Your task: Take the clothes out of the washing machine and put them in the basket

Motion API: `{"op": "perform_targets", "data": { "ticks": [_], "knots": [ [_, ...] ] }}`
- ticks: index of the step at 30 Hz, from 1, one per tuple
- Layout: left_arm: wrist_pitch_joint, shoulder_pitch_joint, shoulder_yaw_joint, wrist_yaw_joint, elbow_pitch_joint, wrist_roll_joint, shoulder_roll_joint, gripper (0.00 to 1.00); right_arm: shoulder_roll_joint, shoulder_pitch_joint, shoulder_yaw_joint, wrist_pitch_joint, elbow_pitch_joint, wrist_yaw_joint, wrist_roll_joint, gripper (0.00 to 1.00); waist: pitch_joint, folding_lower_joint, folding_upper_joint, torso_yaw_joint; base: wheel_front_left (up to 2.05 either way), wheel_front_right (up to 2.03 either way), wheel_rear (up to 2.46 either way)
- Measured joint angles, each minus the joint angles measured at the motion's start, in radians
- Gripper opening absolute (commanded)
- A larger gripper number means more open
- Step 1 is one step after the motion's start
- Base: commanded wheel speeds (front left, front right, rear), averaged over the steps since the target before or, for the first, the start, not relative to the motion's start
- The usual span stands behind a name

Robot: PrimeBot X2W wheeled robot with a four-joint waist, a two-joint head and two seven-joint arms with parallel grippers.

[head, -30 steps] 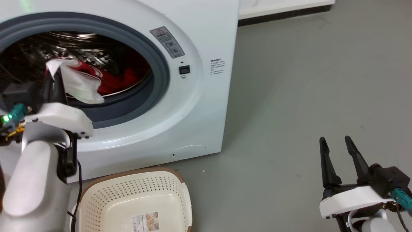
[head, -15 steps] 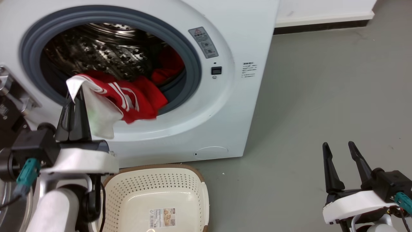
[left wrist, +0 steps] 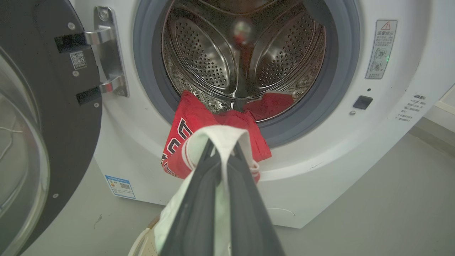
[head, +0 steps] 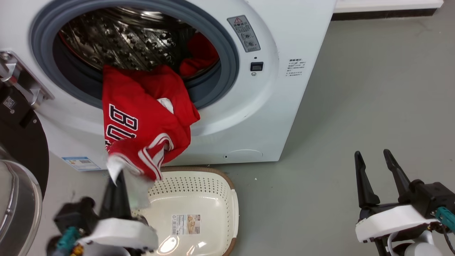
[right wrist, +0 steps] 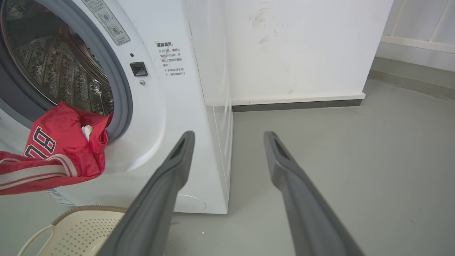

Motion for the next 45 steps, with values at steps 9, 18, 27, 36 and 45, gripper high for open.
{"op": "perform_targets", "data": {
  "ticks": [9,18,27,36,45],
  "knots": [
    [-0.12,-0.07,-0.011,-0.088,0.376,-0.084,-0.075,0.0,0.0,-0.056,0.009,0.009,-0.022,0.0,-0.007,1.0,0.089,0.0,0.0,-0.006,0.0,0.0,0.0],
    [-0.198,-0.362,0.009,-0.185,0.767,-0.073,-0.077,0.0,0.0,-0.124,0.033,-0.007,-0.016,0.0,-0.005,1.0,0.221,0.0001,0.0,-0.05,0.0,0.0,0.0],
    [-0.208,-0.6,0.083,-0.219,1.008,-0.032,-0.033,0.0,-0.001,-0.197,0.051,-0.06,0.03,0.0,0.035,1.0,0.346,0.0001,0.0,-0.132,0.0,0.0,0.0],
    [-0.21,-0.691,0.173,-0.235,1.147,-0.022,0.009,0.5,0.0,-0.241,0.077,-0.102,0.092,0.0,0.08,1.0,0.429,0.0001,0.0,-0.225,0.0,0.0,0.0],
    [-0.21,-0.702,0.247,-0.273,1.167,-0.023,0.003,1.0,0.0,-0.246,0.067,-0.116,0.135,0.0,0.074,1.0,0.412,0.0001,0.0,-0.237,0.0,0.0,0.0]
  ]
}}
